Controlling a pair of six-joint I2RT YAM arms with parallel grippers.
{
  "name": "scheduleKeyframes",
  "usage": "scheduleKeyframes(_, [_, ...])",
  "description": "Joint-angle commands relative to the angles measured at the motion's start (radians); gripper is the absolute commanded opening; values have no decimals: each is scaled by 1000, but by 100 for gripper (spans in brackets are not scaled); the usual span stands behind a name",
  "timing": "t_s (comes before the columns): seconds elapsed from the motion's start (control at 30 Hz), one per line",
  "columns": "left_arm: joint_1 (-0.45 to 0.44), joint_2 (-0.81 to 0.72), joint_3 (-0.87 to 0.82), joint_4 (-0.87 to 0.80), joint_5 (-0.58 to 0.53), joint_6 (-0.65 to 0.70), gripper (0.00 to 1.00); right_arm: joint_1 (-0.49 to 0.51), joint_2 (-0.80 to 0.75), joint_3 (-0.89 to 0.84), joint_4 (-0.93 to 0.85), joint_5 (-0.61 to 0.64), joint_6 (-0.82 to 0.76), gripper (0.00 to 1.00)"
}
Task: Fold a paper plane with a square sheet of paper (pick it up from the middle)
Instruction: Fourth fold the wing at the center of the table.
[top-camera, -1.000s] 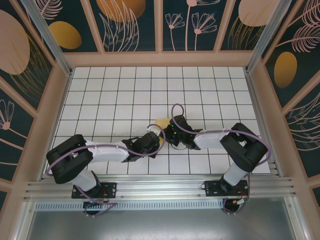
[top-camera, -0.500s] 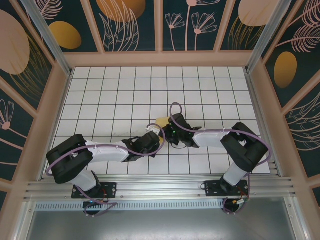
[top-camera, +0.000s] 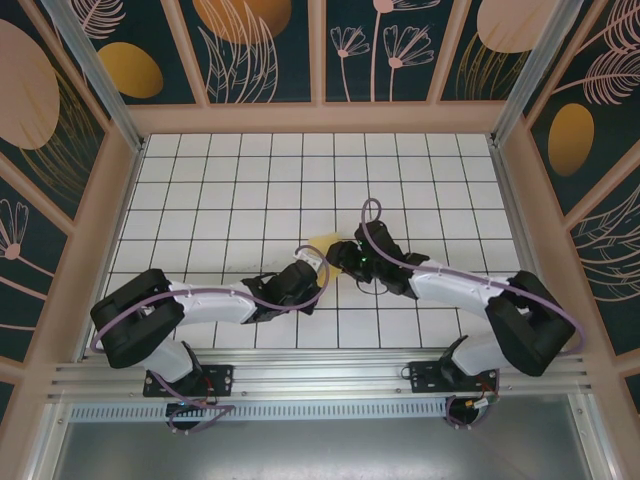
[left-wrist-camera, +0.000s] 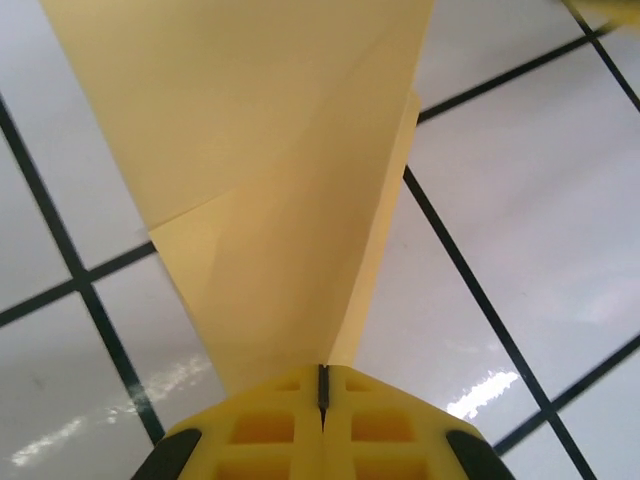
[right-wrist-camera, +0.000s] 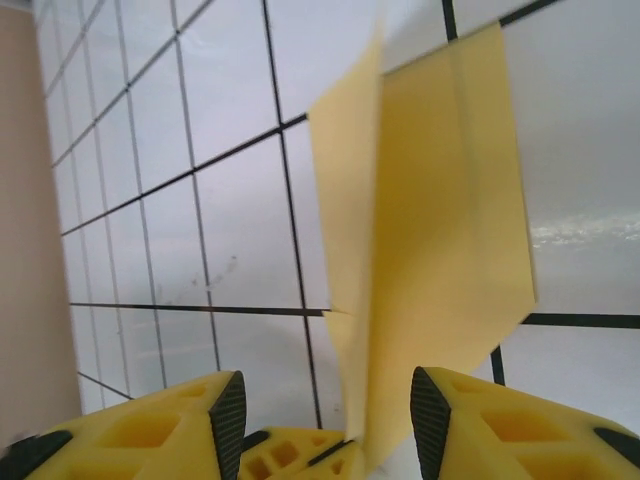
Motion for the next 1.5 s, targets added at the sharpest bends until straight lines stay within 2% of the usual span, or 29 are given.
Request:
scheduleKeyframes(0.0, [33,-28,-44,52,122,11,0,-13,-59,-28,3,-5,-65,50])
scheduleKeyframes(0.4, [148,-86,-130,178,336,-33,0,-23,-24,-56,64,-85,-103,42])
scheduleKeyframes(0.77, [217,-88,-156,234,427,-68,0,-5,93,-17,132,-183,-127,28])
scheduleKeyframes(1.47, [302,-67,-210,349,572,-123,0,23,240,87,170,-256,-155,22])
